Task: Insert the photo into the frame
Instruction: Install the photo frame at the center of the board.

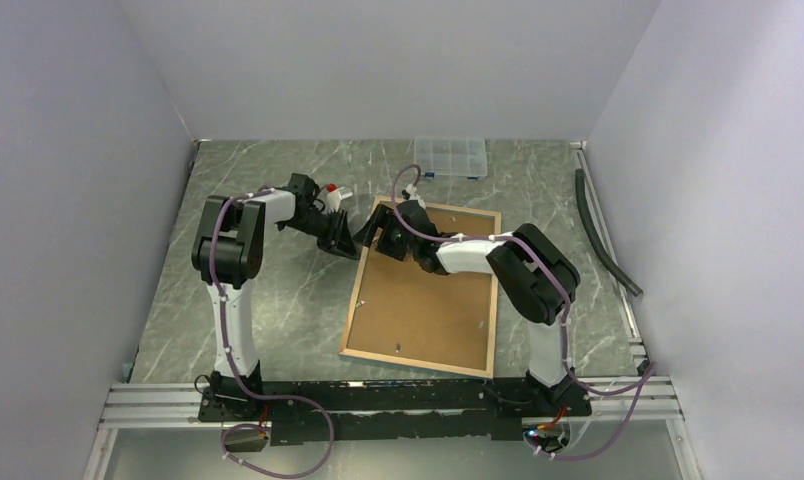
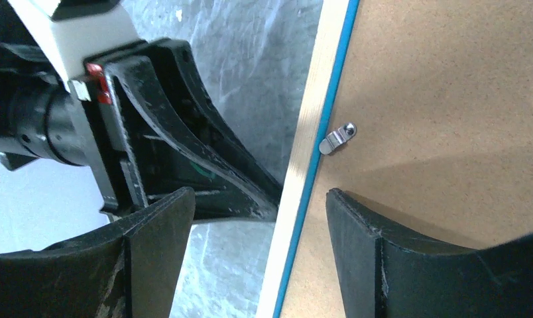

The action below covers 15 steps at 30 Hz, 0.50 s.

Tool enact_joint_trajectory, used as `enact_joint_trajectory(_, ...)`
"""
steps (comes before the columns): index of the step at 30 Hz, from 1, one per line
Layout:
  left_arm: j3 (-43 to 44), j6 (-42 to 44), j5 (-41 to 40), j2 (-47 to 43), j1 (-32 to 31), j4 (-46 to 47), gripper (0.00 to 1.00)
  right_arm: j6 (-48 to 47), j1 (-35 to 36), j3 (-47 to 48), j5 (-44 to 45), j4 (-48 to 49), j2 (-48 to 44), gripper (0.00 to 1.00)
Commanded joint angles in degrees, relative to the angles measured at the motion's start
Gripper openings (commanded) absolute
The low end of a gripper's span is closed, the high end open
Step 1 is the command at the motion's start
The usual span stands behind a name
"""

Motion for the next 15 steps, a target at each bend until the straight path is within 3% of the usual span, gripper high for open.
enact_joint_trajectory(1, -1.24, -2.25, 1.41, 1.0, -0.24, 2.03, 0.25, 2.83, -0.25, 2.28, 0.23, 3.4, 1.72, 0.75)
enact_joint_trajectory(15, -2.36, -1.77, 1.06, 1.72, -1.94, 2.31, 0.22, 3.49, -0.51, 1.82, 5.04, 2.22, 2.06, 0.68)
